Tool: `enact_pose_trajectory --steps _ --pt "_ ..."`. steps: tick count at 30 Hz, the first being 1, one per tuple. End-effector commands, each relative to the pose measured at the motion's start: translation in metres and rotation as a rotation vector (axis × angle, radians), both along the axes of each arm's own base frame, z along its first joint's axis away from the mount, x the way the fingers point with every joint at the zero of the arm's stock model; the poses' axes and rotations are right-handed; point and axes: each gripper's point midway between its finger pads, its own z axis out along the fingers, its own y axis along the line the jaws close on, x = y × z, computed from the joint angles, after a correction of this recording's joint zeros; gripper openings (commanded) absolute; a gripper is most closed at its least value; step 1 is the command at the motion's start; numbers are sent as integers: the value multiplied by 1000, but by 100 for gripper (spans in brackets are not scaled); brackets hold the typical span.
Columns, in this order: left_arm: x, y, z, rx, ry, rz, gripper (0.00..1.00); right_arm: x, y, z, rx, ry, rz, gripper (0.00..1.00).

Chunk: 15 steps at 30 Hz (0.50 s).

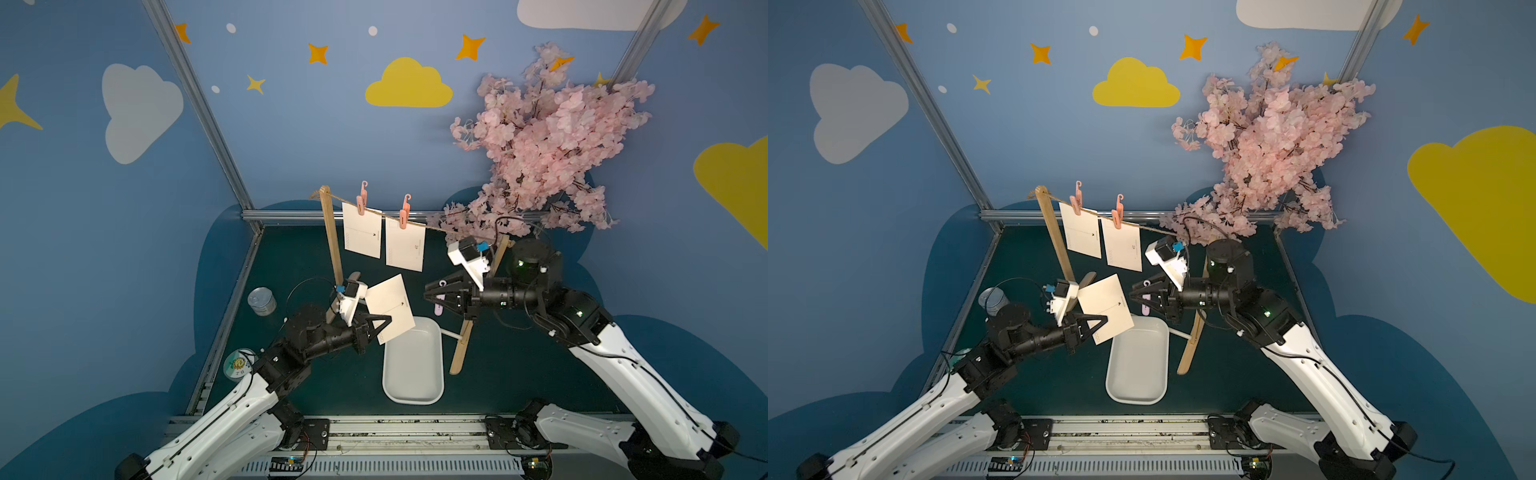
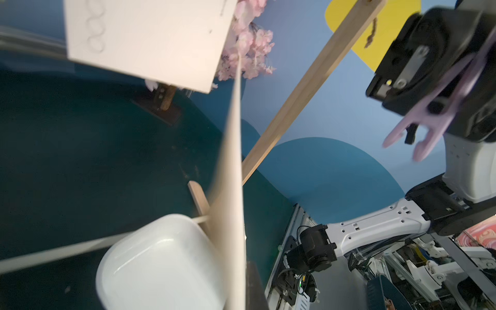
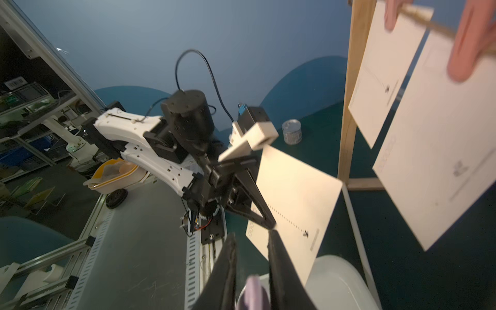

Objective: Remove the postcards from the strings
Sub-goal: Remove the clamp from the clothesline, then place the postcard at the center of the board.

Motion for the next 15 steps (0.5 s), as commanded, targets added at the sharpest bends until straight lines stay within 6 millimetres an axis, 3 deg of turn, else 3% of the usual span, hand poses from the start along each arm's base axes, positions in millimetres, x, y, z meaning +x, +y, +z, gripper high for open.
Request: enact_pose_trajectory --steps 1,5,10,15 --pt "2 20 -43 45 196 132 4 1 5 -40 -54 84 -38 0" --pt "-4 41 -73 72 317 239 3 -9 13 -87 -105 173 -34 0" --pt "-6 63 -97 116 380 347 3 -10 14 -145 -207 266 -94 0" --pt "-4 67 -113 163 424 379 3 -8 14 -192 -252 375 -145 0"
